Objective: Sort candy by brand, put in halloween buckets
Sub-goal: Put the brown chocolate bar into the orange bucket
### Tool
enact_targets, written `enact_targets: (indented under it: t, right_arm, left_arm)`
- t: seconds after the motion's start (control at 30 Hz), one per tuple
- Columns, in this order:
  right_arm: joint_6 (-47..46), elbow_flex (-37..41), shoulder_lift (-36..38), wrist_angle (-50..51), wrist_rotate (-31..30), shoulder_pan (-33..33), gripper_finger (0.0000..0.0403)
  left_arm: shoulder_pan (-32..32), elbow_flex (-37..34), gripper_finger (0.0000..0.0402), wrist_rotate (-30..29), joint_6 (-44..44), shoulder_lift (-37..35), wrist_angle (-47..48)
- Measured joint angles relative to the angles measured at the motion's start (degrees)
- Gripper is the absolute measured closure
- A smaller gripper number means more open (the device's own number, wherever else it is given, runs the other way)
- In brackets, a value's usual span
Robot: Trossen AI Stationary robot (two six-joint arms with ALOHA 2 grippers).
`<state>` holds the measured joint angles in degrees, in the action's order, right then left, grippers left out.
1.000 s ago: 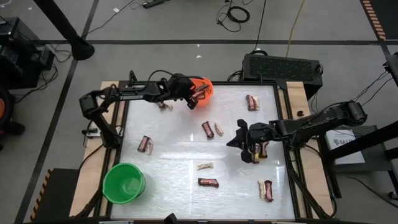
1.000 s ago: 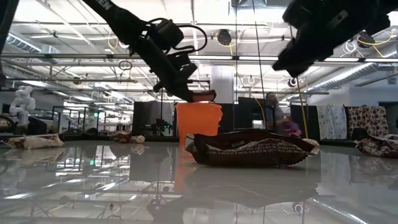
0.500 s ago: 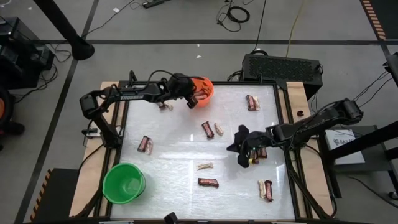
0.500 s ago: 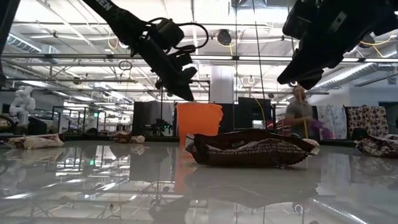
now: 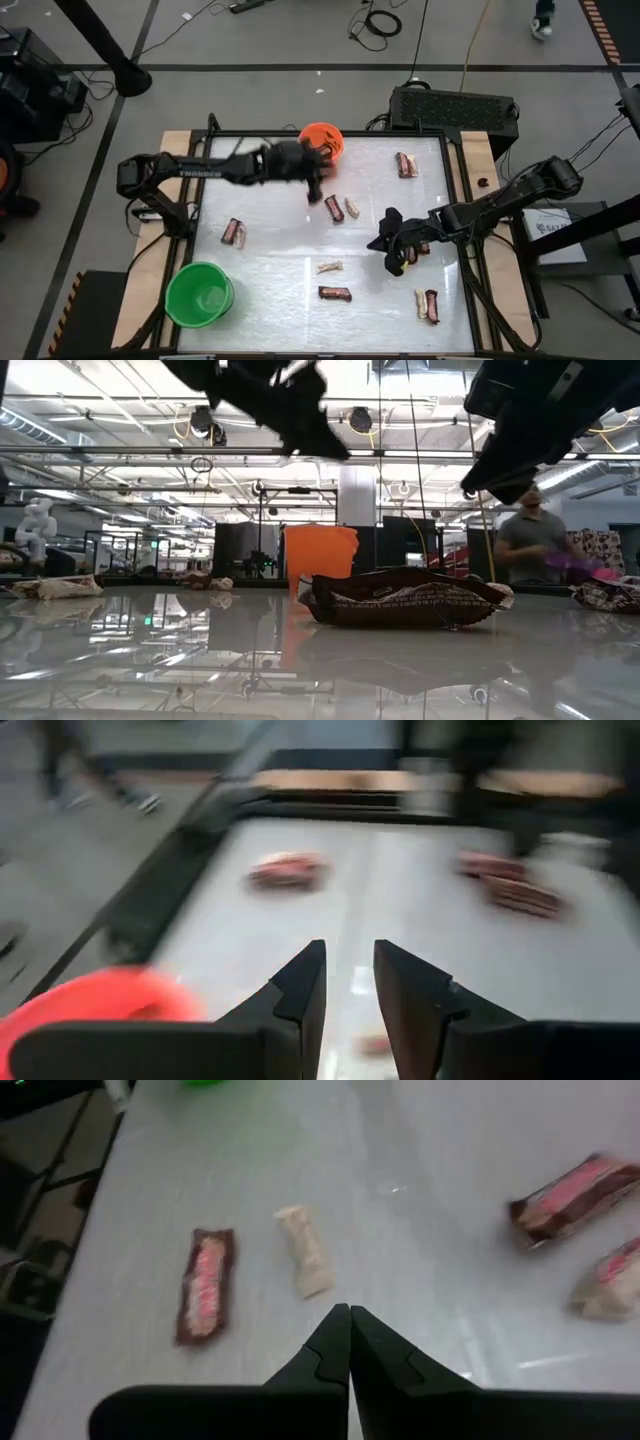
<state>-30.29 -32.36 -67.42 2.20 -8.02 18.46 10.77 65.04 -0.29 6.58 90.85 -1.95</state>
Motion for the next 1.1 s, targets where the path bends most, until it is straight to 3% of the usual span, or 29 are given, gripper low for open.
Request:
enact_targets:
  t: [0.07,0.17,0.23,0.3,0.4,0.53,0.63,0.9,1.1]
  right_arm:
    - [-1.76,0.0,0.0,0.67,4.22,0.18,0.0403]
    - [-5.6,0.0,0.48,2.11,15.13,0.04,0.0403]
    - [-10.4,-0.04,0.7,4.22,22.76,-0.33,0.0403]
    - [-15.17,-0.02,0.98,8.16,26.38,-0.41,0.0403]
    - [-19.23,-0.07,1.52,17.73,25.48,-0.41,0.0403]
    - [-23.6,-0.02,1.53,31.55,19.91,-1.47,0.0403]
    - [-25.1,0.0,1.53,35.88,18.87,-2.32,0.0403]
    - [-24.69,-0.02,1.53,43.01,19.51,-3.83,0.0403]
    - [-24.29,-0.02,1.17,47.45,9.7,-4.97,0.0403]
  left_arm:
    - [-4.98,-0.16,0.0306,0.12,2.83,0.25,0.02]
    - [-12.16,-2.1,0.0306,0.17,7.29,1.01,-3.29]
    - [-16.33,-3.66,0.0306,0.26,9.64,2.69,-9.22]
    - [-19.45,-5.46,0.0306,0.26,11.04,4.63,-14.5]
    - [-22.39,-6.29,0.0306,0.24,12.17,9.22,-23.81]
    - [-24.57,-5.24,0.0306,0.24,13.61,15.36,-32.55]
    - [-24.83,-4.54,0.0306,0.18,13.87,19.13,-36.48]
    - [-22.67,-2.53,0.0306,0.1,11.59,22.71,-37.94]
    - [-21.0,-1.32,0.0306,0.13,5.79,23.82,-37.73]
